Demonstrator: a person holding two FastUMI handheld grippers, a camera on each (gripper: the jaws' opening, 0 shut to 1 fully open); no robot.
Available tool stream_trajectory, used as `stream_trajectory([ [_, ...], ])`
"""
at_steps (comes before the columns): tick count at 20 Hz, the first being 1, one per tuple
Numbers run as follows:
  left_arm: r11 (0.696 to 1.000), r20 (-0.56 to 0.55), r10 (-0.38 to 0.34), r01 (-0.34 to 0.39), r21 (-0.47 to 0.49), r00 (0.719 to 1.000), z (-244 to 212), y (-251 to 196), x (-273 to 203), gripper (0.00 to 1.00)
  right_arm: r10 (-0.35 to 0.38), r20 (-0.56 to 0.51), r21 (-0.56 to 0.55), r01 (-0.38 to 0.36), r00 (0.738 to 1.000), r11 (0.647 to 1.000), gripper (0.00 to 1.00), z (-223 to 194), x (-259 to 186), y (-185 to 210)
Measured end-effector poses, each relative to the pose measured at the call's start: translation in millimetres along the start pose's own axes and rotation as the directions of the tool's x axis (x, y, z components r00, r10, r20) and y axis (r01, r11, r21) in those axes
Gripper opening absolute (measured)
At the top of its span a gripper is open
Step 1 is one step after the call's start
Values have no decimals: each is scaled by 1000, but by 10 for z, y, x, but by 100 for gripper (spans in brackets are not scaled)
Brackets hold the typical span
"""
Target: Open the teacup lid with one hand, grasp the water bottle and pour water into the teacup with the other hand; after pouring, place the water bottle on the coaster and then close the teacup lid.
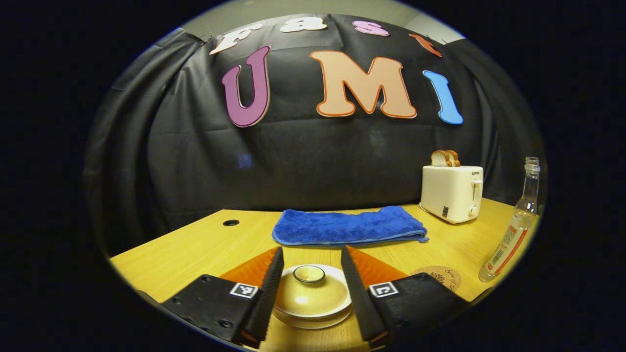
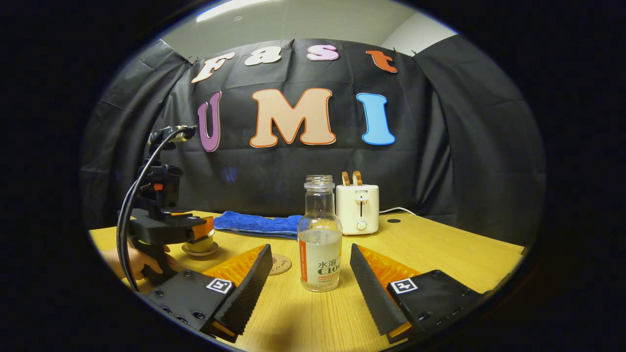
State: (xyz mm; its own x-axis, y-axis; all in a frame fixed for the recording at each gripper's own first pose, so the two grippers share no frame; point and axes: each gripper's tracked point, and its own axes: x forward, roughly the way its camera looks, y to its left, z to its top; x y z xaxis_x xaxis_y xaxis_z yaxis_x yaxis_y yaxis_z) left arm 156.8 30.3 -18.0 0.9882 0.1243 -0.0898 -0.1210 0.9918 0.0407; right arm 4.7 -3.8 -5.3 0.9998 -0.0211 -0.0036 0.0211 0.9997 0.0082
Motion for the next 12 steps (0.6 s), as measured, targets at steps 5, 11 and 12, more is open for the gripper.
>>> stream_trajectory([
  [5,1000,-12,-1,1,8,1000,-12,14,4,29,-1,-1,0,1,1000,1000,100,0,1,-4],
  [11,1000,-14,-9,9,2,1000,-20,-8,12,25,-3,-1,-1,3,1000,1000,100,5,1,-9],
  [12,1000,-7,-14,14,-5,1000,-15,-11,3,27,-3,0,-1,3,1000,1000,100,-2,-1,-10],
])
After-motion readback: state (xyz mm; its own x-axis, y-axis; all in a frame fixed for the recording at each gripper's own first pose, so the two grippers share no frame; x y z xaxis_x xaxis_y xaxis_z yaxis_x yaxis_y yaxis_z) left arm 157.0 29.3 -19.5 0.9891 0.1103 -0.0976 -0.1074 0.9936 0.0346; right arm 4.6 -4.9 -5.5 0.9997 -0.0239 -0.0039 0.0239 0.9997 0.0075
